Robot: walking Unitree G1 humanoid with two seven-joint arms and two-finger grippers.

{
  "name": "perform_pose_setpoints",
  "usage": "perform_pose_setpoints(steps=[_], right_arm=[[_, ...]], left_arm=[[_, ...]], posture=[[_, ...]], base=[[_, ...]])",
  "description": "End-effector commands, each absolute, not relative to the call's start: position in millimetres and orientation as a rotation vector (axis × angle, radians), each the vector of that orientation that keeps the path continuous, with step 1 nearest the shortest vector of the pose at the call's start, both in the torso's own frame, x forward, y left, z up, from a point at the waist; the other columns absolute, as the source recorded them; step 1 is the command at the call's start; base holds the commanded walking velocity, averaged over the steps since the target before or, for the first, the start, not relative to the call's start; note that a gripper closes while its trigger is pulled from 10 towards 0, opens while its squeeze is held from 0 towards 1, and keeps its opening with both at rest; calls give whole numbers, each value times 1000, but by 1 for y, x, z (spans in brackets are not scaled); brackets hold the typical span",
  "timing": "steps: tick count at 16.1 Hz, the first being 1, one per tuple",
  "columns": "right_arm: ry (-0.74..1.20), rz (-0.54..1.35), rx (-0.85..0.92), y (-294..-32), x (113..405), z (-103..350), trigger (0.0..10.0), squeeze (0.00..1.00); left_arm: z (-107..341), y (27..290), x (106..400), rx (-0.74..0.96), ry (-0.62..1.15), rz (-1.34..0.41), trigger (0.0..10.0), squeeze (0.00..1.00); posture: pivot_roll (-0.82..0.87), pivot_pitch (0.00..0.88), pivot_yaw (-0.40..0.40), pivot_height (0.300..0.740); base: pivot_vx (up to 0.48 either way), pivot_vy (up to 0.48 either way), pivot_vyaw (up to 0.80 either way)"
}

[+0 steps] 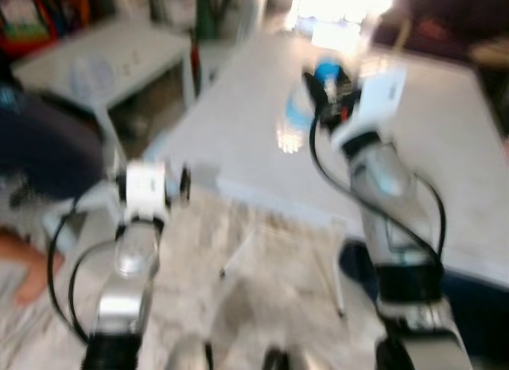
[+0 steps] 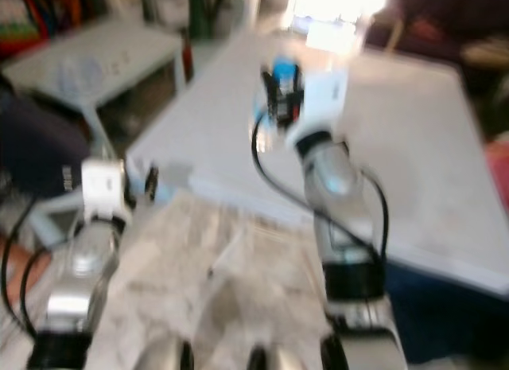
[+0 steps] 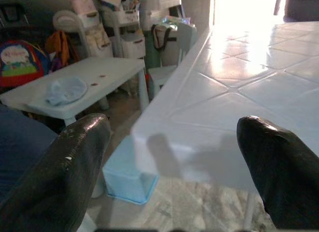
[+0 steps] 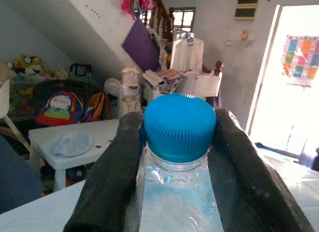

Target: Restocking fridge

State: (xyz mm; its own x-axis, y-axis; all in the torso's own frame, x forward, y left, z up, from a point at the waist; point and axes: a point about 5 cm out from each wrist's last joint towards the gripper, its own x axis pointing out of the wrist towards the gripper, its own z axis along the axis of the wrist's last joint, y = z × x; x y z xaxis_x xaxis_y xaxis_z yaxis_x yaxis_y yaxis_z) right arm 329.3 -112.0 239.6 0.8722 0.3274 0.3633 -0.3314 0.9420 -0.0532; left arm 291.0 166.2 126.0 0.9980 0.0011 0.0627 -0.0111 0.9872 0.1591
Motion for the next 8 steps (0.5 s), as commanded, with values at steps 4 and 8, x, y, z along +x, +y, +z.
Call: perform_pose_setpoints(steps=[4,8], right_arm=[[-306,304,18,-120,327,220,10000,0],[-237,280,-35,-123,324,198,10000,0]], left_arm=[[123,170,289,166,-61,15,10000,0],[118,171,286,165,-50,17,10000,0]], posture=[[90,0,-55,740],[89,0,-53,740]], base=[[-288,0,0],[-279,0,0]])
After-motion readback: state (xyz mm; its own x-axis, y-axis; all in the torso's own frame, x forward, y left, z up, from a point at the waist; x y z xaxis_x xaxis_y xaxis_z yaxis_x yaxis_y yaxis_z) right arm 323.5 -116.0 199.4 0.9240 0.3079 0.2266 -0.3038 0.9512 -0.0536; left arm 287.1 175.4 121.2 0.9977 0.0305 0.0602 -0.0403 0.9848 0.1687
